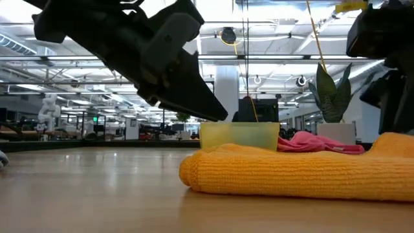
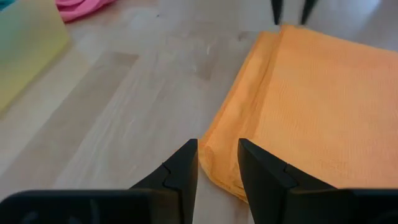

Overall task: Fold microfiber towels
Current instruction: Fold the orange microfiber towel

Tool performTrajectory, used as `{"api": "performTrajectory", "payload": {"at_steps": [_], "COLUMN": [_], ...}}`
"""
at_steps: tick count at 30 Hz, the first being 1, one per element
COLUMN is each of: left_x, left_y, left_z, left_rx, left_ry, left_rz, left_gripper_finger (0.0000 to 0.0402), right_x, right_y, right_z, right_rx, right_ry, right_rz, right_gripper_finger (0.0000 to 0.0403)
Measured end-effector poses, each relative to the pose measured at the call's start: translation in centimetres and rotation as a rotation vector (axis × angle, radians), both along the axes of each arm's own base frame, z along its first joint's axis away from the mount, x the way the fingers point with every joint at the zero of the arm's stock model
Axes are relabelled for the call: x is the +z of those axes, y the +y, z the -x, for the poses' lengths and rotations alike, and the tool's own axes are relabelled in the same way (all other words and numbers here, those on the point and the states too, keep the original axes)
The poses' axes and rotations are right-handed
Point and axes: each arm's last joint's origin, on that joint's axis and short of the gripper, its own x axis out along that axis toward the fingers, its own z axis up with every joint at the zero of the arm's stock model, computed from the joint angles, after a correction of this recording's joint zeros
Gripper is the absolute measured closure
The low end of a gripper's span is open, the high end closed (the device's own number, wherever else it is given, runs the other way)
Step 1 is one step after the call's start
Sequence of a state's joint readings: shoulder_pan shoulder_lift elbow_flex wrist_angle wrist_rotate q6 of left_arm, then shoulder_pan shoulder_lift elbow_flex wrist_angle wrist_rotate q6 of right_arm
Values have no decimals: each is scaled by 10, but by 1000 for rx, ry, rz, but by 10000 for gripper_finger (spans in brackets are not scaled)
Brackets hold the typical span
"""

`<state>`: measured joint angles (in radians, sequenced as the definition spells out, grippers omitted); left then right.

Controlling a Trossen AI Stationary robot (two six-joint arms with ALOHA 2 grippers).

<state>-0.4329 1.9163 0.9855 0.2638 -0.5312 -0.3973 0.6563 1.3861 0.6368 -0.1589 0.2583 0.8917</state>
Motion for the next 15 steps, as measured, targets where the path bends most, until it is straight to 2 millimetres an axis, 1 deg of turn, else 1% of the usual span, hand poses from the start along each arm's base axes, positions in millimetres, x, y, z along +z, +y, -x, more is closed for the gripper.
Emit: {"api": "performTrajectory", "payload": {"at_steps": [3,5,10,12,15], "left_x": [0,0,0,0,1], "left_y": [1,0,-3,-3,-1], "left_z": [0,0,1,1,-1], "left_rx": [-4,-7,-14,-14,-16], "left_ry": [2,2,1,1,-12], "left_rz": [5,5,6,7,5], "left_gripper_finger": [286,286,286,286,286], "right_x": [-9,-16,-33,-35,-31], "right_y": [-1,-3,-13,-14,-12], "right_z": [2,5,18,19,16], "right_rx": [-22,-37,-80,-76,-46], "right_ry": [-81,-114,-93,-101,-156], "right_rz": [-120,-163,-185,-188,-202], "right_gripper_finger": [298,298,298,298,298]}}
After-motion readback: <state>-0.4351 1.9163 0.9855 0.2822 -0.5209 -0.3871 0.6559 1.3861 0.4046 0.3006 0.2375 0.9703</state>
